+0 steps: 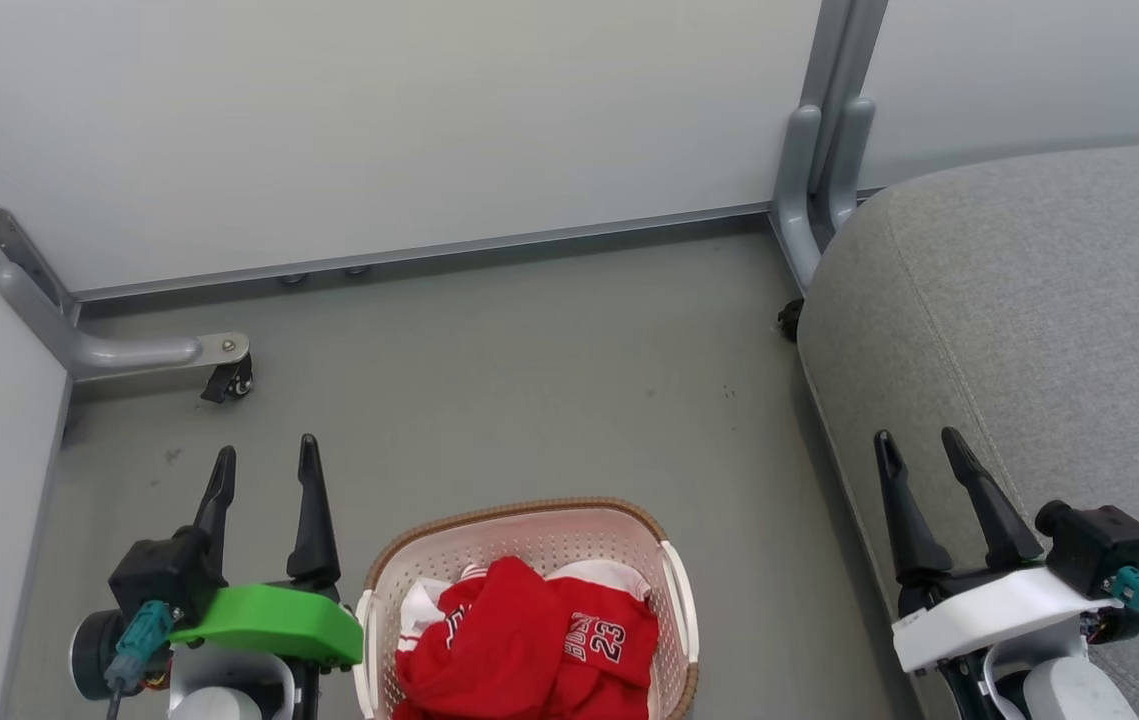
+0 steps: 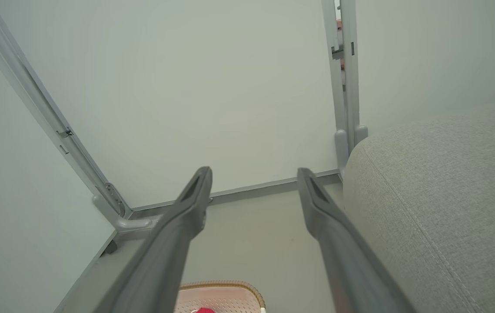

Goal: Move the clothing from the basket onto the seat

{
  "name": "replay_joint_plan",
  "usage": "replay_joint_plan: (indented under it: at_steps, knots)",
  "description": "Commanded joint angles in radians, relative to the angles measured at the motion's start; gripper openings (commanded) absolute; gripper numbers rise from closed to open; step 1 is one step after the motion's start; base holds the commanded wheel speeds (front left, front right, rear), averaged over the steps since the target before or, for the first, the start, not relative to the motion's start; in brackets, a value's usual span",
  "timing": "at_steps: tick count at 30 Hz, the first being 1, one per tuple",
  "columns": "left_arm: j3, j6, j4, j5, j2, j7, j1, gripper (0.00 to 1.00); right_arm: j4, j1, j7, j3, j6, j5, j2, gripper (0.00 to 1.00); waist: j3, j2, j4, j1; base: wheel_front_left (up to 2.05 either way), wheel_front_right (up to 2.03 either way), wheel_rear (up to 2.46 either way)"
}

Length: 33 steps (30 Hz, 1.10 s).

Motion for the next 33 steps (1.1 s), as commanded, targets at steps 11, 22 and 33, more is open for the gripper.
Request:
replay_joint_plan:
  at_steps: [11,22,33]
  knots:
    - [0.011,-0.013,0.029,0.065,0.000,-0.032,-0.008,1.00,-0.002,0.017,-0.015,-0.013,0.000,-0.127,0.010,1.00,-0.008,0.0064,0.008,0.0000,0.00,0.00,0.00]
    - [0.007,-0.026,0.077,0.130,-0.003,-0.053,-0.023,1.00,0.023,0.021,-0.026,-0.017,0.000,-0.207,0.019,1.00,-0.011,0.0071,0.016,0.0000,0.00,0.00,0.00]
    - [0.005,-0.025,0.103,0.196,-0.003,-0.071,-0.026,1.00,0.034,0.021,-0.035,-0.027,0.000,-0.265,0.029,1.00,-0.012,0.0078,0.020,0.0000,0.00,0.00,0.00]
